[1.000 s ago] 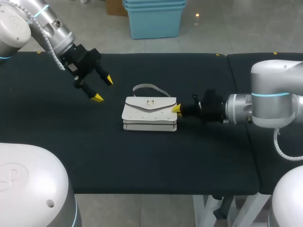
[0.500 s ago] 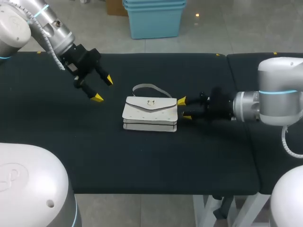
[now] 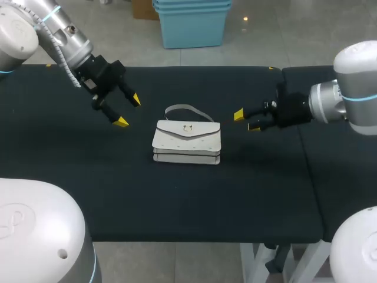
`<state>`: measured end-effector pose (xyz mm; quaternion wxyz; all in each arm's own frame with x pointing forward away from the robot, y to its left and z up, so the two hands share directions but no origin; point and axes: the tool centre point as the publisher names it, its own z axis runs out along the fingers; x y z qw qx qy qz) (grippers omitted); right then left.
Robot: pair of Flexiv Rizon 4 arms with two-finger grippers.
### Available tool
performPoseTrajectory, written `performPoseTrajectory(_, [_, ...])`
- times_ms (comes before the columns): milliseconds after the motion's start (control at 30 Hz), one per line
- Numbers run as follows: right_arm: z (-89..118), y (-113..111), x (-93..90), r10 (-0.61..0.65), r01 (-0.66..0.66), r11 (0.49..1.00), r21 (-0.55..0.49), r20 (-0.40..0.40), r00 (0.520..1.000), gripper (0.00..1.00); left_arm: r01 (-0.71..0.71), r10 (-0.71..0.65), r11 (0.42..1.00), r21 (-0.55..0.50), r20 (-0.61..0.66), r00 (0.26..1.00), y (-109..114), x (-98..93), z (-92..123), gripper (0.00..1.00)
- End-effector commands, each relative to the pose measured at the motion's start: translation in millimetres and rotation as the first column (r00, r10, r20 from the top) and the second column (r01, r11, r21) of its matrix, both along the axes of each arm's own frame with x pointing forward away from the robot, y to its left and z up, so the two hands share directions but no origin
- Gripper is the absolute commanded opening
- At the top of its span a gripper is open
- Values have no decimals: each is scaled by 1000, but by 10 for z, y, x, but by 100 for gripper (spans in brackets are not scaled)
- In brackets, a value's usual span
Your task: Pick up the bag, open it, inspect its contents, close it, and place it on the opposite side
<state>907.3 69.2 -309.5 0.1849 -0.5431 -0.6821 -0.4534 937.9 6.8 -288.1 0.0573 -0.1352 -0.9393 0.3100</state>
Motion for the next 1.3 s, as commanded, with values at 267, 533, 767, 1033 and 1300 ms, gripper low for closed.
performPoseTrajectory(267, [236, -23, -134, 177, 46, 842, -538, 355, 918, 100, 0, 0, 1000, -3, 1, 1000, -1, 0, -9, 100])
performPoseTrajectory(533, [236, -23, -134, 177, 46, 842, -538, 355, 918, 100, 0, 0, 1000, -3, 1, 1000, -1, 0, -9, 100])
performPoseTrajectory(767, [382, 119, -214, 373, 75, 696, -714, 449, 812, 100, 104, -111, 993, 51, 161, 981, -251, -41, 75, 100])
performPoseTrajectory(1033, [477, 279, -352, 629, 140, 508, -850, 477, 614, 100, 155, -168, 986, 66, 285, 944, -370, -78, 64, 100])
performPoseTrajectory(1300, [365, 371, -455, 785, 226, 369, -902, 433, 444, 100, 193, -203, 979, 63, 333, 921, -413, -69, 58, 100])
